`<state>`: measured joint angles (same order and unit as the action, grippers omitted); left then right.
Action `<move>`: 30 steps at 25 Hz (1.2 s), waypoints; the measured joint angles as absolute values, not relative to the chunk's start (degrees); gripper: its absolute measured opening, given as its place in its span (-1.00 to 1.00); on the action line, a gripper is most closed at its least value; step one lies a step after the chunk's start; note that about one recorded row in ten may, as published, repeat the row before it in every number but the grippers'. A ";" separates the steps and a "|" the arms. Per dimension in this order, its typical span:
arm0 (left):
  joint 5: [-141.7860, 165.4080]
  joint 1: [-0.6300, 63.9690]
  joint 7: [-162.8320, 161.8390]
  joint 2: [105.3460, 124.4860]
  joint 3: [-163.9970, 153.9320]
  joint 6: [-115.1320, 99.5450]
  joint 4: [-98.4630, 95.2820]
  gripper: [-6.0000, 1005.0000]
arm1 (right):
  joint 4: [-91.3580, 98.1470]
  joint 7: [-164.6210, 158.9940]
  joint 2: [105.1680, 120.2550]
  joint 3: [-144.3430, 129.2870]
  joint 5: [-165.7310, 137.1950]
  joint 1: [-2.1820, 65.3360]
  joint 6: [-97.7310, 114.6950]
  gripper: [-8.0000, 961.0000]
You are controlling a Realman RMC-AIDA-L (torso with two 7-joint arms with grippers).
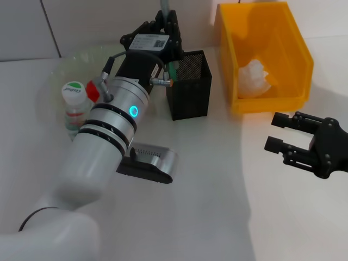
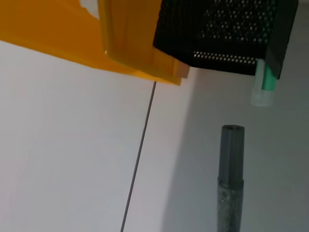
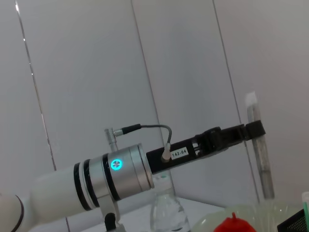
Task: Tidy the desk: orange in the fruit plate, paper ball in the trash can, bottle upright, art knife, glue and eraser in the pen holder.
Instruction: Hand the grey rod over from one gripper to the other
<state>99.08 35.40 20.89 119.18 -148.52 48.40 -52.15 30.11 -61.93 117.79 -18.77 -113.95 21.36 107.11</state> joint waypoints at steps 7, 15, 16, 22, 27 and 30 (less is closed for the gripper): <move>99.05 34.91 20.34 119.18 -148.75 48.36 -52.13 -0.72 | 32.01 -62.65 117.06 -19.32 -114.34 21.94 108.28 0.30; 99.68 35.48 18.22 119.18 -148.37 48.96 -52.22 -0.72 | 31.91 -62.45 116.64 -19.53 -115.72 20.48 108.50 0.30; 99.69 35.50 18.04 119.18 -148.37 49.02 -52.22 -0.72 | 31.81 -62.41 116.67 -19.60 -115.69 20.48 108.50 0.30; 99.72 35.69 16.87 119.18 -147.98 49.77 -52.10 -0.72 | 31.72 -62.35 117.28 -19.99 -115.61 21.07 108.01 0.30; 99.75 36.01 11.64 119.16 -145.68 51.75 -54.65 -0.72 | 31.64 -62.31 117.37 -19.99 -115.61 21.35 107.82 0.30; 99.75 35.47 6.79 119.18 -144.91 52.05 -56.74 -0.72 | 31.63 -62.26 117.44 -19.23 -115.47 21.25 107.18 0.30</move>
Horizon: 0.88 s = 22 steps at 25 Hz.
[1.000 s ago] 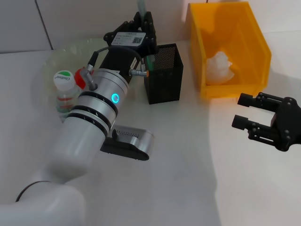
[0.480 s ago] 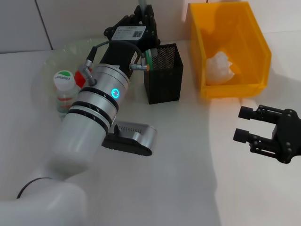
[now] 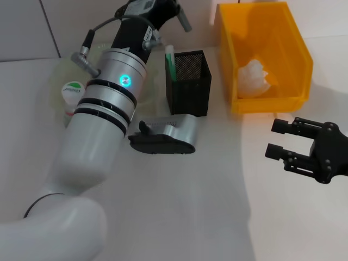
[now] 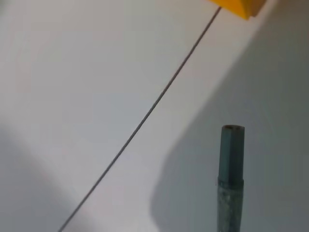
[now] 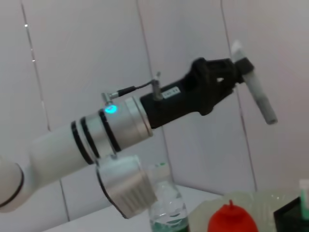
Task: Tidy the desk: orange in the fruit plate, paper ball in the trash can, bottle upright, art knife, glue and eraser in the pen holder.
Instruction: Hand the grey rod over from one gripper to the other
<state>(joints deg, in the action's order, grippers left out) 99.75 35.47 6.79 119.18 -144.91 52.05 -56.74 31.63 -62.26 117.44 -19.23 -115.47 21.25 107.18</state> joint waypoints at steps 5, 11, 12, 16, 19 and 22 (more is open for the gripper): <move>99.26 33.98 -12.73 119.13 -139.27 50.48 -60.76 -0.72 | 30.53 -61.03 117.53 -16.76 -114.57 21.30 105.78 0.30; 98.28 27.28 -23.70 118.92 -134.52 41.56 -71.22 -0.72 | 29.14 -59.56 117.61 -15.50 -114.16 22.04 104.70 0.30; 98.27 25.95 -24.78 118.93 -133.33 39.36 -73.25 -0.72 | 29.07 -59.26 117.66 -15.28 -113.83 22.16 104.48 0.30; 96.34 19.68 -28.94 118.80 -127.96 29.63 -83.88 -0.72 | 27.71 -57.34 117.71 -14.99 -112.19 22.57 104.22 0.30; 92.60 16.00 -29.48 118.50 -125.82 23.92 -89.88 -0.72 | 27.35 -56.62 117.72 -14.92 -110.92 22.74 104.15 0.30; 90.51 12.05 -30.64 118.42 -124.36 19.74 -93.65 -0.72 | 26.42 -54.79 117.97 -14.92 -108.38 22.75 104.09 0.30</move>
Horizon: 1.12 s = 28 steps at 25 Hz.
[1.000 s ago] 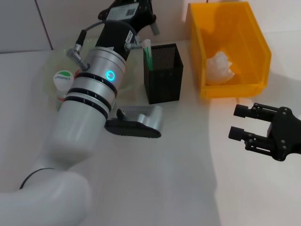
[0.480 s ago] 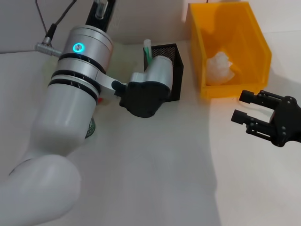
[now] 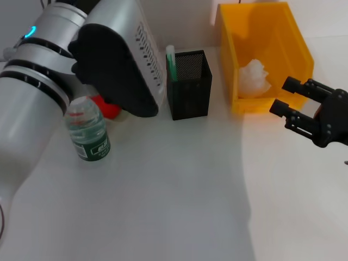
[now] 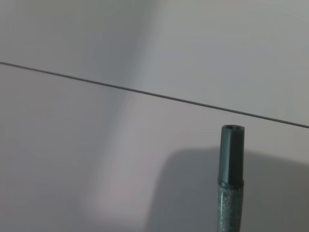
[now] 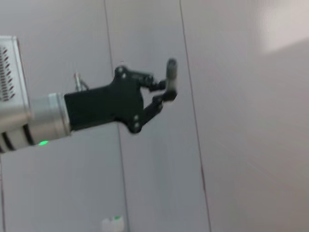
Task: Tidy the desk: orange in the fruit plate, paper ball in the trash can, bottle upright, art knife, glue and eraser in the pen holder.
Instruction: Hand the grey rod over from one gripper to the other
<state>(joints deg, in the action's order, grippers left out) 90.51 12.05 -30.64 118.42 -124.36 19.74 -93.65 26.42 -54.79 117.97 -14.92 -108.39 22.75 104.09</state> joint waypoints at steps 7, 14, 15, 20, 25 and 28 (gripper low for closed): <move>88.28 6.25 -40.30 118.13 -119.56 8.08 -99.30 -0.72 | 24.44 -53.00 118.23 -14.59 -104.02 23.18 103.28 0.30; 84.30 -0.24 -52.87 116.80 -115.37 -9.74 -105.02 -0.72 | 23.76 -52.37 118.31 -14.83 -103.42 24.83 102.56 0.30; 84.27 -0.77 -56.39 116.78 -114.45 -12.96 -105.15 -0.72 | 23.75 -52.35 118.37 -14.84 -103.42 25.10 102.54 0.30; 84.21 -0.16 -74.50 117.87 -103.47 -32.07 -104.03 -0.72 | 23.73 -51.79 118.75 -14.99 -103.44 26.24 102.47 0.30; 84.19 1.32 -83.24 118.34 -97.78 -41.13 -102.44 -0.72 | 23.71 -51.03 118.80 -15.02 -103.47 26.61 102.47 0.30; 84.09 4.42 -94.29 118.32 -91.29 -51.75 -96.25 -0.72 | 23.64 -49.73 118.85 -14.82 -103.50 26.62 102.46 0.30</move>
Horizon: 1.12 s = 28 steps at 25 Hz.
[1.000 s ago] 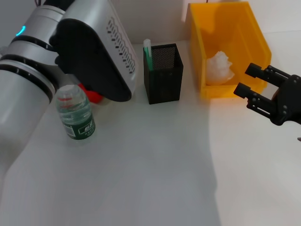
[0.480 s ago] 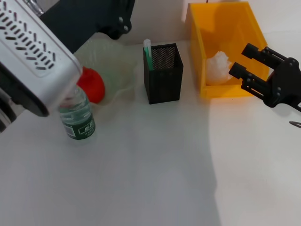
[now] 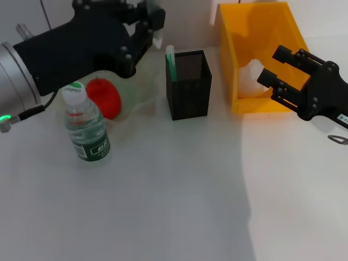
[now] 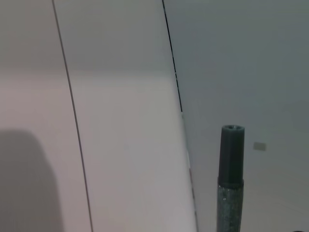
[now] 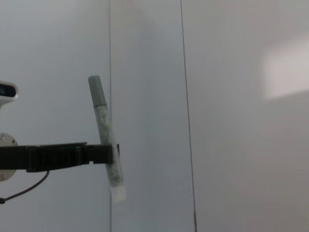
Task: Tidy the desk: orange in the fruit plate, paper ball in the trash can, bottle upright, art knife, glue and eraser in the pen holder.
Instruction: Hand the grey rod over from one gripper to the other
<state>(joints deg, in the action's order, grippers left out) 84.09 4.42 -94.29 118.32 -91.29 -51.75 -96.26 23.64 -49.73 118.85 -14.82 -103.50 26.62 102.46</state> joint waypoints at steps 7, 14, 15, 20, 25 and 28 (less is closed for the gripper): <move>83.95 7.27 -107.10 118.40 -83.06 -68.27 -88.34 -0.72 | 22.61 -45.13 118.91 -14.23 -102.03 26.18 102.52 0.30; 83.54 8.51 -116.54 118.34 -81.05 -79.32 -87.23 -0.72 | 20.90 -40.85 118.98 -14.23 -100.45 26.94 102.55 0.30; 83.40 9.00 -117.70 118.33 -80.82 -80.72 -86.61 -0.72 | 20.90 -40.74 118.98 -14.24 -100.43 27.18 102.48 0.30; 78.61 15.07 -121.94 118.22 -77.22 -92.50 -74.61 -0.72 | 20.93 -40.06 118.95 -14.79 -100.41 28.33 102.04 0.30; 76.28 21.09 -121.82 118.34 -71.71 -100.03 -58.36 -0.72 | 20.77 -37.99 119.00 -14.88 -100.56 28.72 101.99 0.30; 76.15 21.06 -120.72 118.33 -71.16 -100.38 -56.33 -0.72 | 20.72 -36.15 119.03 -14.94 -100.55 28.92 102.37 0.30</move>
